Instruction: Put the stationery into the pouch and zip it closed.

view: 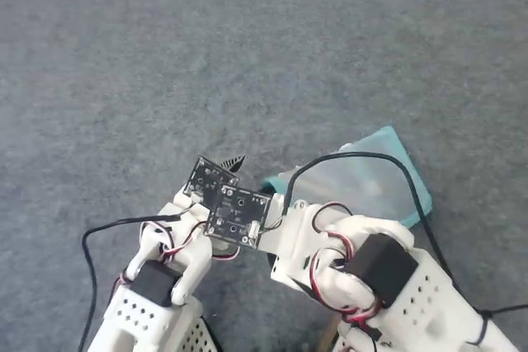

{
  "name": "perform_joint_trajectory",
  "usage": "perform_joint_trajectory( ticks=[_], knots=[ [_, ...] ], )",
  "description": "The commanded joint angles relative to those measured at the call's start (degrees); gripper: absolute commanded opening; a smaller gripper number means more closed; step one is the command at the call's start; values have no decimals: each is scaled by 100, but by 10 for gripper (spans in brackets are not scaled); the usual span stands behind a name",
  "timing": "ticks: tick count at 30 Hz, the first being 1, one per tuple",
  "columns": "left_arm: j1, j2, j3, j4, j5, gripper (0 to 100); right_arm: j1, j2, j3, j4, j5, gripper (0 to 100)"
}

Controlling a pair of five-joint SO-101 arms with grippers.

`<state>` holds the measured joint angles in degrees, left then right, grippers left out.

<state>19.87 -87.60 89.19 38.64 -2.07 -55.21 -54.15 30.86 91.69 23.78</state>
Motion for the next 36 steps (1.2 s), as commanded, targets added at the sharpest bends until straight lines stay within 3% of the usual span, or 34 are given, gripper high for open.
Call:
perform_joint_trajectory(
  ticks=[1,10,15,23,31,36],
  knots=[
    [9,-88,-31,-334,-237,0,-154,-171,-26,-101,-26,8],
    [-1371,-88,-110,-360,70,11,479,-171,79,-136,-18,8],
    [-2013,-88,-198,-334,114,11,1226,-171,79,-163,-18,8],
    [-2127,-88,-514,185,79,11,1587,-163,79,-242,-70,16],
    [-2611,-79,-637,220,132,10,1578,-163,79,-207,-387,262],
    [-2998,-44,-708,167,378,10,1305,-163,193,-242,-387,309]
  ],
)
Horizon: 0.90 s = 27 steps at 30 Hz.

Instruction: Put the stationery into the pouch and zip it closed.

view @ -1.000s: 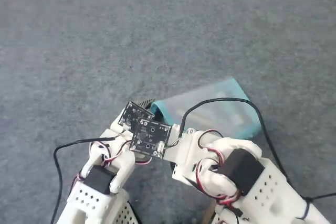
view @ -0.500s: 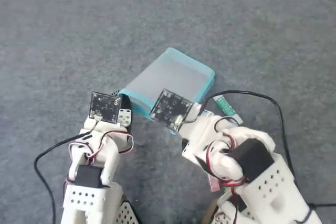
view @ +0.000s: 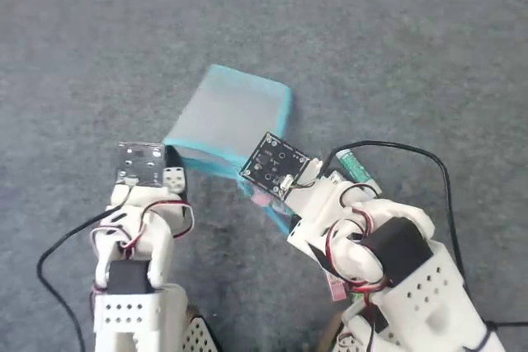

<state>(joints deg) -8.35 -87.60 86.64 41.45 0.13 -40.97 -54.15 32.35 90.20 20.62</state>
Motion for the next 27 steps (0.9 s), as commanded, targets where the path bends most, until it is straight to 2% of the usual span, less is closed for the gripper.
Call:
perform_joint_trajectory(
  ticks=[1,7,11,20,27],
  knots=[
    [-211,-44,-453,-114,167,10,-57,-127,97,-145,-70,303],
    [-747,-44,-462,-281,484,10,1516,1262,299,-637,-79,285],
    [-712,-35,-435,-325,492,11,2273,2510,264,-954,-79,285],
    [132,-35,-136,-316,53,11,2651,3407,246,-1437,9,285],
    [141,-62,-127,-316,53,11,3116,3433,440,-1895,642,285]
  ],
)
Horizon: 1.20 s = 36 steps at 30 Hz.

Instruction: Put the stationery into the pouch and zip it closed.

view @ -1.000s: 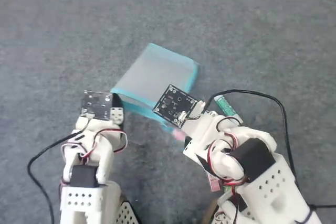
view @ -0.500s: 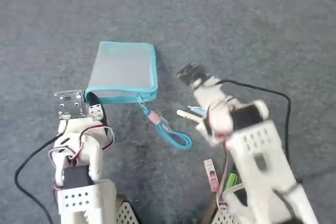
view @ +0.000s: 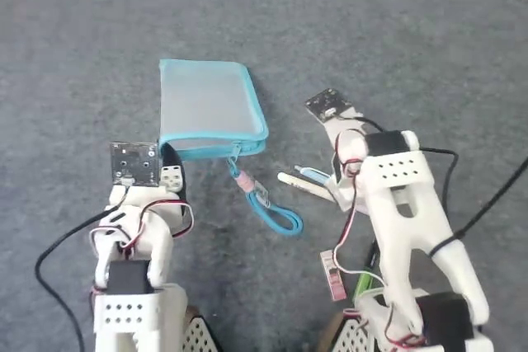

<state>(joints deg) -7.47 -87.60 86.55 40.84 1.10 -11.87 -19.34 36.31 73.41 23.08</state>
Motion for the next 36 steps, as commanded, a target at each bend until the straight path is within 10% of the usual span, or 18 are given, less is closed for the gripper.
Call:
perform_joint_trajectory(
  ticks=[1,36],
  knots=[
    [53,-62,-119,-255,-44,11,251,-48,105,-277,571,285],
    [97,-79,-110,-255,-44,12,716,2026,-1319,-936,1055,284]
  ],
)
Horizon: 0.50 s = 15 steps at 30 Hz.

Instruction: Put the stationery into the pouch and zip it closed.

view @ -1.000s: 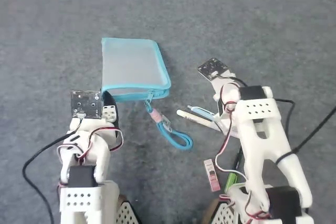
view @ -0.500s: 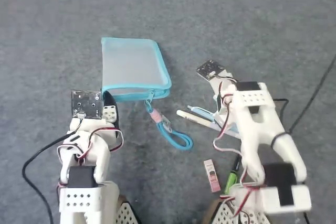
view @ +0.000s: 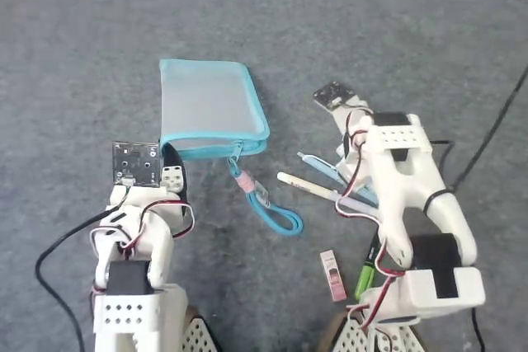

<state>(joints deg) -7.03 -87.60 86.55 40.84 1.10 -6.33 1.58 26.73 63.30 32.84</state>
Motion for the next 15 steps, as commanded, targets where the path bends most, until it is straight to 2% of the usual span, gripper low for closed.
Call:
perform_joint_trajectory(
  ticks=[1,11,15],
  knots=[
    [53,-79,-110,-255,-44,12,198,-40,-378,48,88,284],
    [53,-79,-110,-255,-44,12,321,760,-413,-110,79,283],
    [53,-79,-110,-255,-44,12,330,1033,-413,-277,53,182]
  ],
)
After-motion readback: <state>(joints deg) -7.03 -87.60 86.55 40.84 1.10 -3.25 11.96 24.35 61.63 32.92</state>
